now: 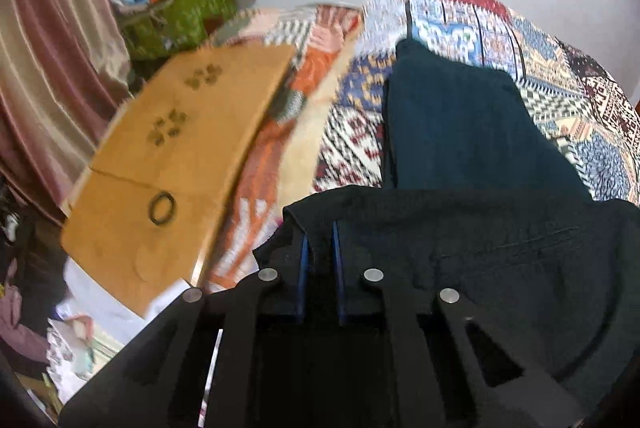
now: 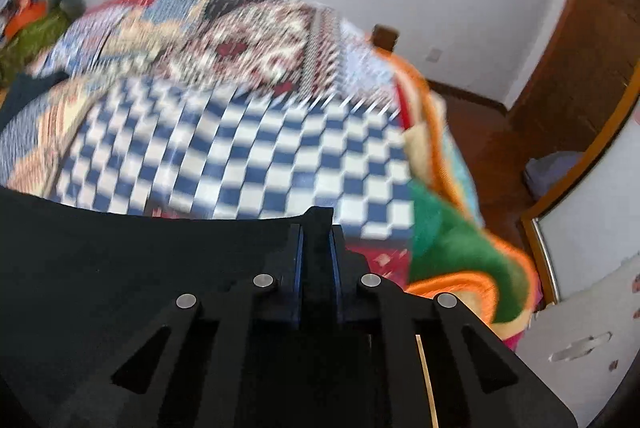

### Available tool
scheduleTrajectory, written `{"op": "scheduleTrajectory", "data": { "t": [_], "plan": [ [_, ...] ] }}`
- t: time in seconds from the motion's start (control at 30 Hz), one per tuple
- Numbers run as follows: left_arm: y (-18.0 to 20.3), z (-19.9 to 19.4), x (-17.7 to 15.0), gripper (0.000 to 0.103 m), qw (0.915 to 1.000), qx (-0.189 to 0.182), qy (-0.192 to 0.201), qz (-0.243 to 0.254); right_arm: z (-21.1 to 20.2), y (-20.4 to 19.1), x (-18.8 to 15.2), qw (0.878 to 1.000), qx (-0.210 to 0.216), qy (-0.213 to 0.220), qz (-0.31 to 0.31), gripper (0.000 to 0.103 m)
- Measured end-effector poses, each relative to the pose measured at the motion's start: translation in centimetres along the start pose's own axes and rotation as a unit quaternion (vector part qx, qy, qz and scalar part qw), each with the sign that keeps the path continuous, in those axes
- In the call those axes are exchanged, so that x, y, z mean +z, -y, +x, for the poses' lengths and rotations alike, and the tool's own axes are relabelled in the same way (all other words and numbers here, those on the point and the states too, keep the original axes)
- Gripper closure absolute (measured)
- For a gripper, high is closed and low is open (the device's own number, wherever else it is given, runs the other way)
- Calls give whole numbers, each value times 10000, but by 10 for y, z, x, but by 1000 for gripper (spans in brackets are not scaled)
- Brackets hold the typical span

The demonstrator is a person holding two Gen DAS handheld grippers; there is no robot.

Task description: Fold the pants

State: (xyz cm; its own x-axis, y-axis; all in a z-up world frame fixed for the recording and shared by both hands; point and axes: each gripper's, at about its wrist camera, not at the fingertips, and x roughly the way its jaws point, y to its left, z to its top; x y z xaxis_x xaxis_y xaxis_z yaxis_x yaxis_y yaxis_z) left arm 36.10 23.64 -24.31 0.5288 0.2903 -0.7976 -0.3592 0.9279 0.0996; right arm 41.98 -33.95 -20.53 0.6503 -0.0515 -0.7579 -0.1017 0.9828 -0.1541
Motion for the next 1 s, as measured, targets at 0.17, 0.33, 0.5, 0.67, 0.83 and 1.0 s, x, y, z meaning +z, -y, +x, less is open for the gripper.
{"op": "scheduleTrajectory", "data": {
  "t": [0.17,0.33,0.5,0.67,0.83,1.0],
  "plan": [
    [4,-2,28,92,9998,-126,135,-77,-15,22,24,9985,-115,346,403,93],
    [8,-14,34,92,9991,-217,363,-22,-37,21,37,9970,-57,615,476,93],
    [-5,-46,21,92,9974,-443,561,-68,-73,29,34,9946,169,855,565,93],
    [-19,-89,2,92,9956,-578,735,-51,-111,37,16,9925,292,974,679,93],
    [-32,-123,-24,92,9944,-681,804,-55,-143,46,-12,9897,432,1016,912,93],
    [-46,-148,-59,96,9940,-743,794,-90,-169,53,-45,9874,552,965,1130,93]
  ]
}}
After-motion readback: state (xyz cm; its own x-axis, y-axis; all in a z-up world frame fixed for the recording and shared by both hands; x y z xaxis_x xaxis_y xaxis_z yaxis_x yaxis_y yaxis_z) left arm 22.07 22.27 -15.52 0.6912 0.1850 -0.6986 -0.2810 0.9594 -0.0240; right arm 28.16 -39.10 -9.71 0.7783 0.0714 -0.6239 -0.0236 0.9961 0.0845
